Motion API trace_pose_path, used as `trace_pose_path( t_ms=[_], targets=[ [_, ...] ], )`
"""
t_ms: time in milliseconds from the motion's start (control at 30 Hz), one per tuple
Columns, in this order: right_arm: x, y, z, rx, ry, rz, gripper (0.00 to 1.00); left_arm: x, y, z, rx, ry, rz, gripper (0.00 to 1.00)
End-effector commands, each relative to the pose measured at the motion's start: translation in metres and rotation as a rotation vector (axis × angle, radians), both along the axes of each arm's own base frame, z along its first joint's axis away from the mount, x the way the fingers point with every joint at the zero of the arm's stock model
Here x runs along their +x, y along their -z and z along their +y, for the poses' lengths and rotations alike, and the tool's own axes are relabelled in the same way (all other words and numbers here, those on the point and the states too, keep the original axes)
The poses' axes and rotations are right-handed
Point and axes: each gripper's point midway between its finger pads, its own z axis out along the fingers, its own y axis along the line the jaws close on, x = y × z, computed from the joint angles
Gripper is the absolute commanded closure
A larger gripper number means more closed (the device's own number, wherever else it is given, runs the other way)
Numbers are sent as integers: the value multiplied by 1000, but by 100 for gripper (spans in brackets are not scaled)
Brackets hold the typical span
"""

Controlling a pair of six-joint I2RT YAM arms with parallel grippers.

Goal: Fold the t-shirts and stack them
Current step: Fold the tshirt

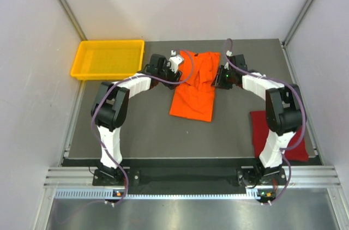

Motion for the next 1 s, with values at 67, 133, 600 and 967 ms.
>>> trace_pose_path(
  t_ms=[67, 133, 600, 967],
  targets=[
    [-13, -12, -12, -36, -2, -44, 66, -18, -11, -22, -109, 123, 33, 42],
    [-15, -4, -10, -23, -2, -27, 66, -17, -11, -23, -116, 120, 35, 42],
    [-14, 13, -3, 29, 17, 7, 100, -15, 21, -17, -79, 45, 145, 100],
    [-15, 12, -27, 57, 90, -22, 100, 11, -1, 23, -23, -158, 24, 100]
  ],
)
